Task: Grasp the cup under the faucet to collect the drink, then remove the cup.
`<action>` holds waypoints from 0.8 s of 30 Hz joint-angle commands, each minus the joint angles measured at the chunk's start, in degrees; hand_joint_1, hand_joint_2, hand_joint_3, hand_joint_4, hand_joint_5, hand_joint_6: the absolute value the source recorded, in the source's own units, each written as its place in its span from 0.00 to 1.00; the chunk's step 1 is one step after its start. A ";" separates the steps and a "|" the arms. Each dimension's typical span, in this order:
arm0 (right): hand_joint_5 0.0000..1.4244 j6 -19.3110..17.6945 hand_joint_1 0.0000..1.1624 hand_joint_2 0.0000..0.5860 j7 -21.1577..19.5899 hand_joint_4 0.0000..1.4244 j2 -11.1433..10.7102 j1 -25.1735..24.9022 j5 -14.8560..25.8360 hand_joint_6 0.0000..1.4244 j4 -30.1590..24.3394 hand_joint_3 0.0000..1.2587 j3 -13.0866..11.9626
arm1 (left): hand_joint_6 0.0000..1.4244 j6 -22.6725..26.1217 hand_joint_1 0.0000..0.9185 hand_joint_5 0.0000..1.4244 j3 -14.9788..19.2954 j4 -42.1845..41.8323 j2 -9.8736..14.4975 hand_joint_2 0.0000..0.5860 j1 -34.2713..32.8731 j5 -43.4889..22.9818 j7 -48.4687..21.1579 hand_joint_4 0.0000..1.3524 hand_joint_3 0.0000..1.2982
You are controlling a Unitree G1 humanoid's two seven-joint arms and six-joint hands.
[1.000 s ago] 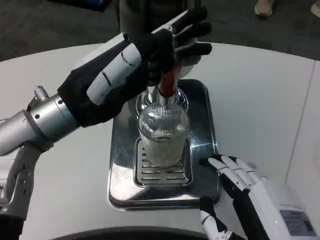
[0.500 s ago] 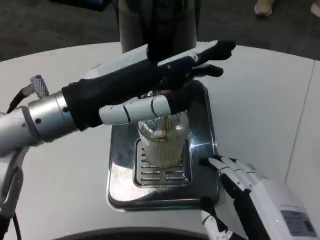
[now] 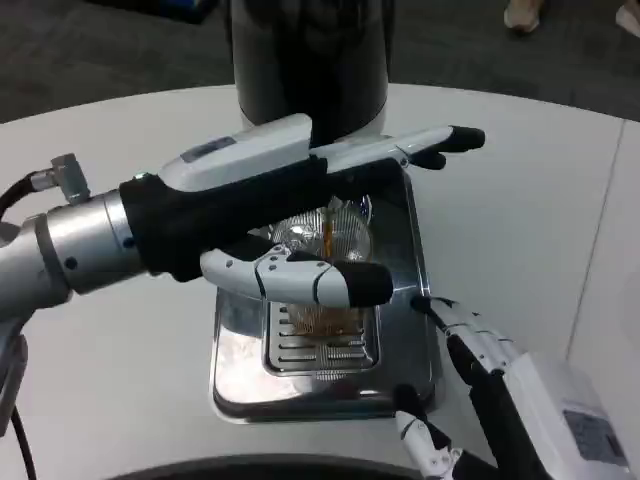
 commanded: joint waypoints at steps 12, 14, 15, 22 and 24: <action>0.02 4.49 0.42 0.53 -1.00 0.00 3.52 -10.15 5.98 0.12 9.03 0.02 -1.02 | 0.03 -0.78 0.00 0.05 -1.38 -1.35 2.10 0.28 2.03 0.57 0.73 0.00 0.00; 0.02 4.55 0.45 0.49 -1.76 0.00 3.89 -11.88 6.39 0.12 10.53 0.01 -0.88 | 0.03 -0.65 0.00 0.05 -1.35 -1.60 2.21 0.28 2.16 0.40 0.85 0.00 0.00; 0.02 4.66 0.45 0.48 -1.96 0.00 4.13 -12.84 6.73 0.12 11.43 0.01 -0.85 | 0.03 -0.55 0.00 0.05 -1.30 -1.72 2.26 0.28 2.24 0.24 0.89 0.00 0.00; 0.01 4.54 0.49 0.43 -6.33 0.00 6.15 -17.10 8.52 0.12 17.02 0.00 -0.85 | 0.03 -0.11 0.00 0.05 -1.21 -1.90 2.53 0.29 2.42 -0.47 0.88 0.00 0.00; 0.01 4.26 0.49 0.42 -8.03 0.00 6.97 -18.27 9.28 0.12 18.98 0.00 -0.67 | 0.03 -0.01 0.00 0.05 -1.24 -1.99 2.68 0.29 2.43 -0.36 0.84 0.00 0.00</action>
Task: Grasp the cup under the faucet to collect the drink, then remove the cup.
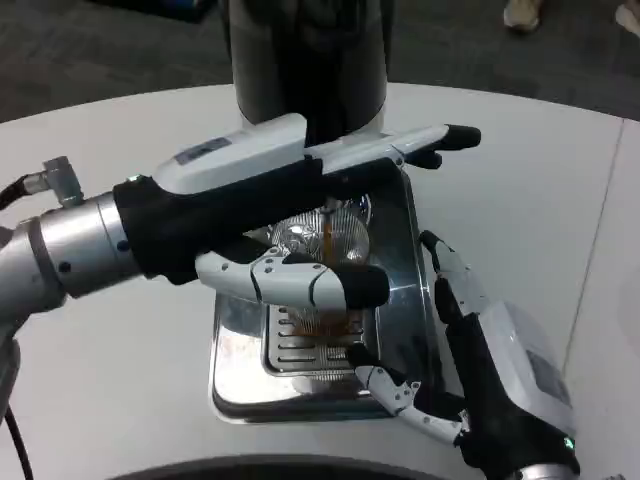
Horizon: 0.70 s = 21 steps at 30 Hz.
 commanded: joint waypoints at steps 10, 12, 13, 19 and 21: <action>0.01 -1.17 0.51 0.40 -7.73 0.00 2.59 -7.15 3.67 0.12 9.87 0.00 2.08 | 0.03 0.23 0.00 0.05 -0.79 -0.57 1.58 0.29 1.62 -0.04 -0.67 0.00 0.00; 0.01 -1.63 0.53 0.38 -8.27 0.00 2.54 -8.24 4.17 0.13 11.15 0.00 2.46 | 0.03 0.89 0.00 0.05 -0.78 -0.24 1.55 0.30 1.58 -0.69 -0.97 0.00 0.00; 0.01 -1.75 0.53 0.38 -8.40 0.00 2.52 -8.68 4.44 0.13 11.65 0.00 2.60 | 0.03 1.17 0.00 0.05 -0.77 -0.15 1.53 0.30 1.58 -0.99 -1.09 0.00 0.00; 0.02 -2.38 0.53 0.36 -8.61 0.01 1.49 -11.20 5.36 0.14 14.38 0.00 3.11 | 0.04 0.85 0.00 0.05 -0.63 -0.16 1.74 0.31 1.63 -0.48 -0.47 0.00 0.00; 0.03 -2.66 0.53 0.36 -8.67 0.01 1.44 -11.91 6.44 0.15 15.52 0.00 2.75 | 0.04 0.59 0.00 0.05 -0.49 -0.22 1.72 0.31 1.77 -0.14 -0.03 0.00 0.00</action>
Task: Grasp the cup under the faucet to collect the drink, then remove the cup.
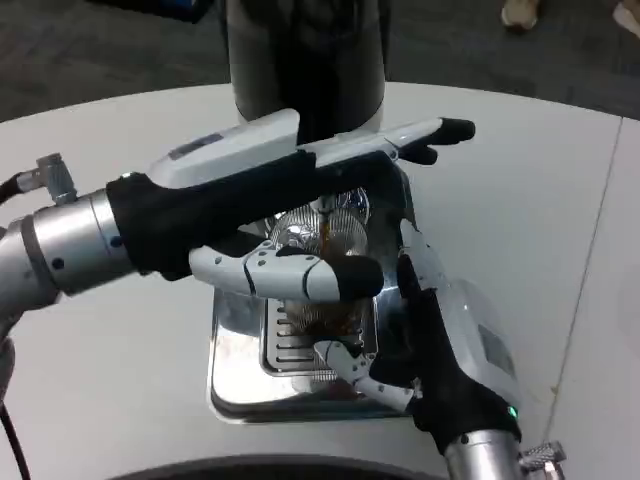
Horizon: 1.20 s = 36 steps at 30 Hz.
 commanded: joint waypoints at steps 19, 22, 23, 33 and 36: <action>0.04 -4.67 0.57 0.36 -3.47 0.04 0.89 -8.86 8.71 0.15 12.69 0.00 -0.96 | 0.04 -0.42 0.00 0.06 -0.63 0.02 1.23 0.33 1.91 1.85 0.88 0.00 0.01; 0.05 -5.65 0.57 0.36 -4.13 0.04 0.99 -9.97 9.34 0.15 14.39 0.00 -1.20 | 0.04 -0.36 0.00 0.06 -0.62 0.06 1.30 0.33 1.87 1.82 0.90 0.00 0.01; 0.05 -5.99 0.58 0.35 -4.30 0.05 1.02 -10.32 9.63 0.15 14.91 0.00 -1.29 | 0.04 -0.36 0.00 0.06 -0.61 0.08 1.34 0.33 1.84 1.91 0.95 0.00 0.01; 0.06 -9.91 0.59 0.35 -5.59 0.06 1.12 -13.41 11.98 0.16 19.98 0.00 -2.10 | 0.04 -0.24 0.00 0.06 -0.49 0.27 1.43 0.33 1.74 1.80 1.21 0.00 0.01; 0.07 -10.68 0.59 0.35 -5.80 0.07 1.29 -14.02 12.38 0.16 21.12 0.00 -2.18 | 0.04 -0.05 0.00 0.06 -0.52 0.18 1.43 0.33 1.81 1.73 1.27 0.00 0.01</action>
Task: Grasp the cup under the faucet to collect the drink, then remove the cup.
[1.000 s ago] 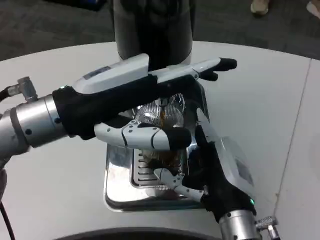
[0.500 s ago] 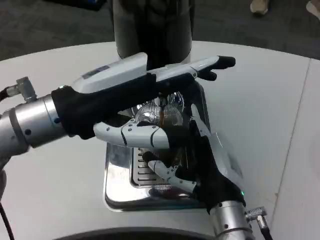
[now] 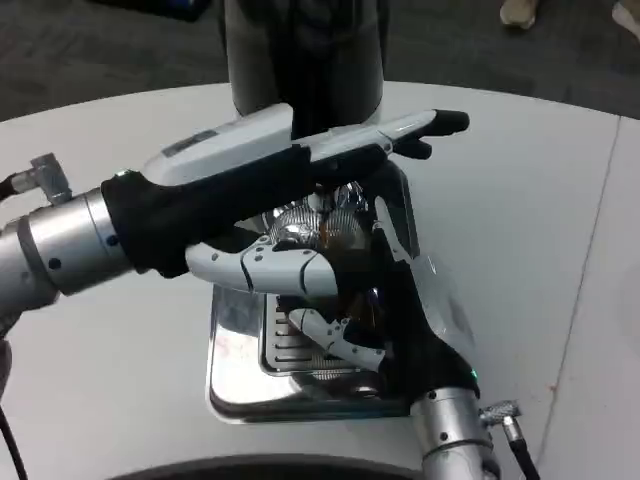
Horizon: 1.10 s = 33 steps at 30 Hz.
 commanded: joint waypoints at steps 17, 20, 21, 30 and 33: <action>0.08 -3.50 0.61 0.34 -1.39 0.08 0.42 -1.34 1.12 0.17 3.07 0.00 0.19 | 0.02 11.17 0.00 0.04 8.14 -0.43 -7.20 0.40 4.87 -16.06 3.42 0.00 0.00; 0.08 -3.61 0.61 0.34 -1.43 0.08 0.44 -1.34 1.07 0.18 3.17 0.00 0.24 | 0.02 13.45 0.00 0.05 9.51 -2.13 -8.23 0.42 5.94 -18.01 3.99 0.00 0.00; 0.09 -3.60 0.61 0.34 -1.43 0.08 0.46 -1.34 1.10 0.18 3.17 0.00 0.21 | 0.03 14.28 0.00 0.05 10.14 -2.86 -8.54 0.42 6.44 -18.72 4.36 0.00 0.00; 0.10 -3.76 0.62 0.36 -0.81 0.09 0.62 -1.63 1.82 0.19 3.88 0.00 0.24 | 0.06 28.29 0.00 0.09 14.44 -9.46 -9.46 0.43 12.36 -27.02 7.40 0.00 0.07; 0.10 -3.72 0.63 0.35 -0.81 0.11 0.86 -1.82 2.08 0.19 4.24 0.01 0.33 | 0.08 31.35 0.00 0.10 16.05 -11.04 -9.02 0.43 13.99 -27.89 8.17 0.01 0.09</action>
